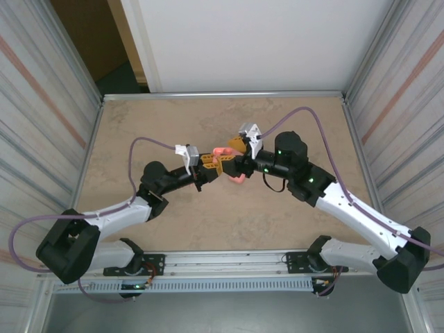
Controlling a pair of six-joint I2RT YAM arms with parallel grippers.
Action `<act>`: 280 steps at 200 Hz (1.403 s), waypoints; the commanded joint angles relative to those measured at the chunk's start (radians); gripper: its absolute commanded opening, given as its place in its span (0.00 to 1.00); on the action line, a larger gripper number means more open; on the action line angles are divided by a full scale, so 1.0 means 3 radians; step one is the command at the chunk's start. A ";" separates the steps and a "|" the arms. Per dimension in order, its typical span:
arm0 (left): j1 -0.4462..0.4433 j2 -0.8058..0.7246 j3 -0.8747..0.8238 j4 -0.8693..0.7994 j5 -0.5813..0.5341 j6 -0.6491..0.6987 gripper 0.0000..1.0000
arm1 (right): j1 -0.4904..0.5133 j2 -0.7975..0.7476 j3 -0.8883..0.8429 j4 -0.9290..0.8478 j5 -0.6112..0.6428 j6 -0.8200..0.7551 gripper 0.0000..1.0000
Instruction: Insert the wireless bluetooth earbuds into the charging case
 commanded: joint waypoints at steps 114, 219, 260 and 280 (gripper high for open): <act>-0.0029 -0.0508 -0.0043 -0.0189 -0.0133 0.0227 0.00 | -0.0803 -0.0577 -0.0480 -0.0118 0.0207 0.0719 0.83; -0.0029 -0.0737 -0.0031 -0.0234 -0.0203 0.0223 0.00 | -0.0912 0.0186 -0.0629 -0.0169 0.0341 0.1082 0.72; -0.0030 -0.0916 -0.0010 -0.0511 -0.0362 0.0363 0.00 | -0.0767 0.0620 -0.0524 -0.0082 0.0243 0.1094 0.66; -0.0029 -0.1021 -0.0001 -0.0636 -0.0375 0.0416 0.00 | -0.0672 0.0859 -0.0431 -0.0020 0.0187 0.1104 0.65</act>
